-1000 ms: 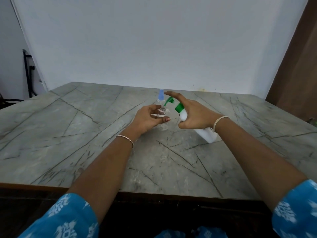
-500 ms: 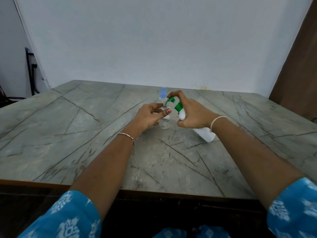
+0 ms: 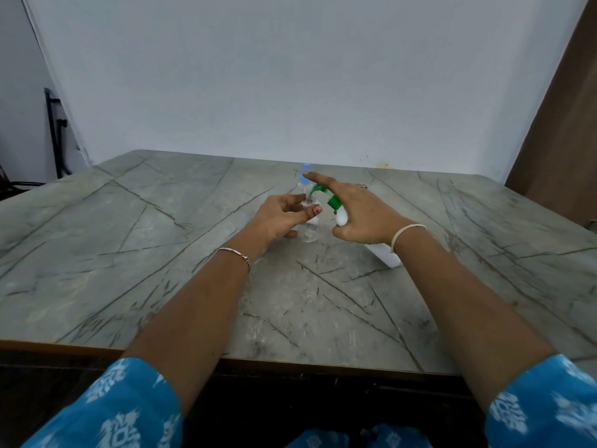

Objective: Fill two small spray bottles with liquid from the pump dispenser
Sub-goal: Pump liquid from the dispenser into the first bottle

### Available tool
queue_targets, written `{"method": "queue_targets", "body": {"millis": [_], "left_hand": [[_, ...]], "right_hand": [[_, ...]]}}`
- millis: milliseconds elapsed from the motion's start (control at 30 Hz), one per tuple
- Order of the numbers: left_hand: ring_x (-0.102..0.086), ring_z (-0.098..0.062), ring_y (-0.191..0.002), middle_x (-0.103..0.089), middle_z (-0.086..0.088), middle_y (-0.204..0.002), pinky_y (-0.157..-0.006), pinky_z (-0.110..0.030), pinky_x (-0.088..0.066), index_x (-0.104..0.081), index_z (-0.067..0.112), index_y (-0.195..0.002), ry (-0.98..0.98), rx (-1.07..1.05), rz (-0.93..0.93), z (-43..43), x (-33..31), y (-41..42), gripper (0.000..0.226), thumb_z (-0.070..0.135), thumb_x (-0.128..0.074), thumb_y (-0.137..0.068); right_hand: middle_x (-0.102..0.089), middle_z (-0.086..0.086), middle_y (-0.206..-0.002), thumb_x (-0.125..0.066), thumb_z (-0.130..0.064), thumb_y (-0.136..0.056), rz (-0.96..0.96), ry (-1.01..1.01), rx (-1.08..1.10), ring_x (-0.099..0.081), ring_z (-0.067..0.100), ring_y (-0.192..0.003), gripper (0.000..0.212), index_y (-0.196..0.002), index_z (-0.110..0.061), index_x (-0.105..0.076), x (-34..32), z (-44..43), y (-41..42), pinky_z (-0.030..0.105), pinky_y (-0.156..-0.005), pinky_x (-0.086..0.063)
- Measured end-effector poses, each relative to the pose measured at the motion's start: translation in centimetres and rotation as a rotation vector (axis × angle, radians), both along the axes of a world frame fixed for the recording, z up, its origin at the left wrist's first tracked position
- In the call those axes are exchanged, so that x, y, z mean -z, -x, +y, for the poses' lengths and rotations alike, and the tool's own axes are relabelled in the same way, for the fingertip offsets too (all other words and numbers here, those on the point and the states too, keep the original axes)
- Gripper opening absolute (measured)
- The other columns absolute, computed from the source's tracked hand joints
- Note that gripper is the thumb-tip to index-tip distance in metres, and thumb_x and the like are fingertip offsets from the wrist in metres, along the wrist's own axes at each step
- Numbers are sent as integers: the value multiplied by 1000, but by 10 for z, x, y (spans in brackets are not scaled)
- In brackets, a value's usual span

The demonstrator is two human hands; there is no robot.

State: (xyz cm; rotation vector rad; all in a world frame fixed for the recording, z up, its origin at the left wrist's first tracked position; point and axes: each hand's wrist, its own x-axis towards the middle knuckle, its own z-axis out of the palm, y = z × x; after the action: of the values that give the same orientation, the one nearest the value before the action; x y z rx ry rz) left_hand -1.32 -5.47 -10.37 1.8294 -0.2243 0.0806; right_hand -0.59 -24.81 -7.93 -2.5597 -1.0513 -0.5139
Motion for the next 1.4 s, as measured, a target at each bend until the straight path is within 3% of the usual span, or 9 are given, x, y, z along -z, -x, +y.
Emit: {"method": "queue_targets", "body": {"millis": [133, 200, 367, 567, 900, 1133, 1400], "left_hand": [[-63, -14, -107, -69, 1, -112, -81, -32, -56, -59, 18, -128, 9, 11, 10, 0, -1, 1, 56, 40, -74, -79], [-63, -14, -107, -69, 1, -112, -84, -35, -56, -59, 18, -129, 17, 11, 18, -1, -1, 1, 56, 39, -74, -79], [-64, -14, -106, -69, 1, -113, -85, -35, -56, -58, 17, -130, 28, 7, 21, -1, -1, 3, 56, 37, -74, -80], [-63, -12, -106, -69, 3, -114, -81, -31, -56, -56, 17, -131, 30, 19, 30, 0, 0, 2, 62, 41, -75, -78], [-62, -16, -106, -68, -1, -113, -87, -35, -55, -59, 18, -127, 39, 6, 45, -3, -5, 6, 53, 36, -73, -79], [-63, -11, -98, -70, 3, -106, -78, -29, -56, -63, 18, -124, 45, 27, 54, -1, -5, 6, 49, 37, -73, -80], [-64, -12, -98, -70, 3, -105, -77, -29, -56, -64, 18, -122, 42, 37, 59, 0, -7, 7, 47, 35, -74, -80]], "right_hand": [[-60, 3, -114, -67, -15, -70, -11, -25, 19, -54, 19, -83, 75, -135, -27, -34, 0, 3, 1, 37, -83, -47], [-59, 3, -117, -67, -16, -70, -22, -48, 34, -54, 21, -86, 67, -130, -24, -37, 1, 6, 0, 39, -84, -47], [-60, 3, -116, -64, -21, -68, -35, -64, 60, -55, 24, -88, 66, -128, -26, -37, 2, 9, -1, 45, -84, -49], [-61, 5, -105, -65, -18, -68, -35, -5, 87, -54, 22, -81, 86, -143, -36, -27, 4, 3, 2, 38, -77, -49], [-60, 3, -115, -64, -17, -68, -62, -65, 120, -53, 26, -87, 65, -127, -25, -38, 4, 10, 5, 45, -80, -50], [-61, 4, -101, -53, -33, -64, -71, -7, 147, -53, 26, -83, 81, -138, -43, -23, 9, 7, 3, 43, -75, -51], [-60, 3, -107, -60, -22, -66, -50, -75, 103, -55, 25, -83, 63, -124, -26, -37, 6, 10, 3, 48, -79, -50]]}}
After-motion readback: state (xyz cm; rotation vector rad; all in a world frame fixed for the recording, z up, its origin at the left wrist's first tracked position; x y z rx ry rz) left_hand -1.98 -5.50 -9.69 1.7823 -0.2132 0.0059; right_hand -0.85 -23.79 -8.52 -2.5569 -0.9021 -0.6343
